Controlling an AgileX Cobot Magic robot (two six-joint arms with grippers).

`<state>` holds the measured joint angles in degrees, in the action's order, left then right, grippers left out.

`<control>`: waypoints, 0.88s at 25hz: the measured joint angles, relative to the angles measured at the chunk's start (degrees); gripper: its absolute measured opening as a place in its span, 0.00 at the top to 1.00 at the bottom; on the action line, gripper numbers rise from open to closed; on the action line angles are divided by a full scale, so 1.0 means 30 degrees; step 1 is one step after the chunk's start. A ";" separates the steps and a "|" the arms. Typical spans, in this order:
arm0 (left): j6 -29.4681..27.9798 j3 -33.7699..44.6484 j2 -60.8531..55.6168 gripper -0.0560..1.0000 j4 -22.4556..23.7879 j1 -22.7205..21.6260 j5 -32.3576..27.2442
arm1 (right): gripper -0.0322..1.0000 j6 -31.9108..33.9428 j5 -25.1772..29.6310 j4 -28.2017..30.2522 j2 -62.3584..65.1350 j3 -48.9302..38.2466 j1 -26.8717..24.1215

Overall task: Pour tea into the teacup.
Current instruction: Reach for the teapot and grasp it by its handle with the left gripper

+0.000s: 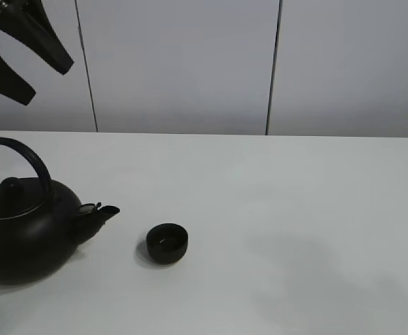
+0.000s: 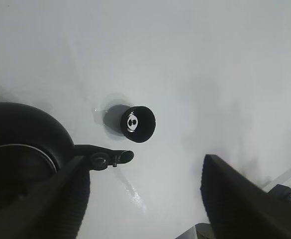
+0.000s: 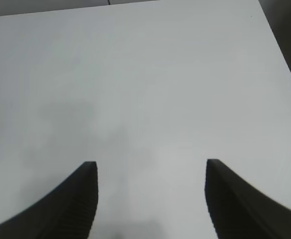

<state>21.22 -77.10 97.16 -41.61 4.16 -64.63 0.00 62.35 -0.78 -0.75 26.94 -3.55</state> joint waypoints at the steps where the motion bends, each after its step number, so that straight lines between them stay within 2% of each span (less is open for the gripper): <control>1: 0.0000 0.0000 0.0000 0.50 0.0000 0.0000 0.0000 | 0.55 0.0140 0.0000 -0.0049 0.0000 0.0000 0.0000; 15: 0.0151 0.0000 0.0000 0.50 0.0042 0.0000 0.0480 | 0.55 0.0487 0.0000 -0.0149 0.0000 0.0000 0.0038; 19: 0.1748 0.0000 -0.0107 0.50 0.0083 0.0000 0.0112 | 0.55 0.0509 -0.0062 -0.0171 0.0000 0.0000 0.0038; 22: 0.2763 0.0000 -0.0726 0.50 0.0144 0.0000 0.0537 | 0.55 0.0509 -0.0062 -0.0171 0.0000 0.0000 0.0038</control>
<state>29.50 -77.10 94.98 -41.18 4.16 -63.02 1.53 62.16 -1.30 -0.75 26.94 -3.43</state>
